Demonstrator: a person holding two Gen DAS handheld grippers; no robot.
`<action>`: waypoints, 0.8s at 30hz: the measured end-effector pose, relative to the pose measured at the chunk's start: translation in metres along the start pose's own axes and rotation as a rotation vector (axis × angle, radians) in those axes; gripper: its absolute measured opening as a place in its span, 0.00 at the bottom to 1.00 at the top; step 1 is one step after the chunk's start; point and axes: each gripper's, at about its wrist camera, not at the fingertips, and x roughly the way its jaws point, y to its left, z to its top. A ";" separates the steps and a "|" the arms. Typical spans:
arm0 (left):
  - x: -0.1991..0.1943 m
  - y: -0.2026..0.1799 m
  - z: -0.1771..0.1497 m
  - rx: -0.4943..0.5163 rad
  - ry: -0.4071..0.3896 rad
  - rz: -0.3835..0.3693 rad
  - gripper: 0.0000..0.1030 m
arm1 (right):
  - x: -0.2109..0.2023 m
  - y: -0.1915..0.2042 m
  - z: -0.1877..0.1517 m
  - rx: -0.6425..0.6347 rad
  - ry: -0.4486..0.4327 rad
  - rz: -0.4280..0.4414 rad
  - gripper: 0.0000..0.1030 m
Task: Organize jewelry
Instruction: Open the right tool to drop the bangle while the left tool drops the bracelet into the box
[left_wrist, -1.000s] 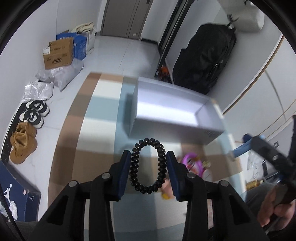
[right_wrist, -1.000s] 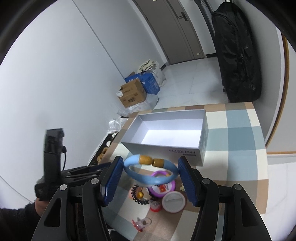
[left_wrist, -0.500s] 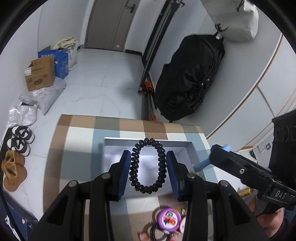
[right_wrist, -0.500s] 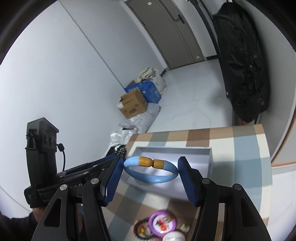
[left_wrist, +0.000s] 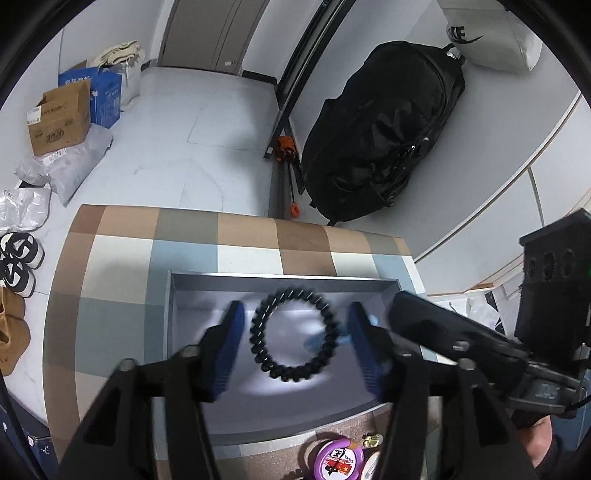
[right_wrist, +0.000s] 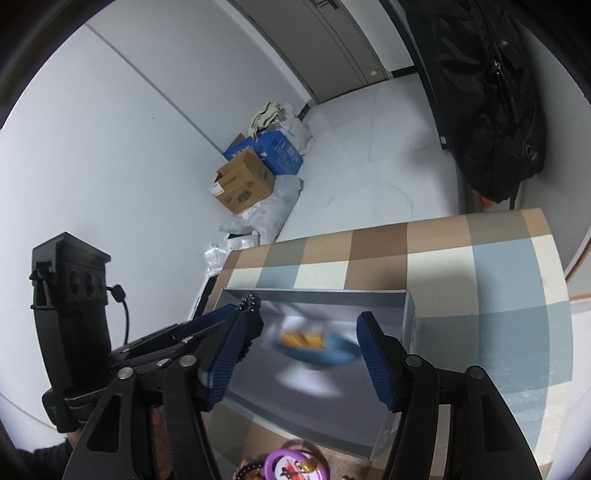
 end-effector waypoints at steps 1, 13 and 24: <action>-0.002 0.000 0.000 -0.003 -0.003 -0.006 0.63 | -0.004 0.000 0.000 -0.004 -0.014 0.002 0.73; -0.035 -0.012 -0.020 0.041 -0.099 0.095 0.70 | -0.057 -0.003 -0.017 -0.028 -0.129 -0.083 0.98; -0.047 -0.021 -0.064 0.024 -0.109 0.222 0.71 | -0.091 0.005 -0.056 -0.105 -0.166 -0.172 1.00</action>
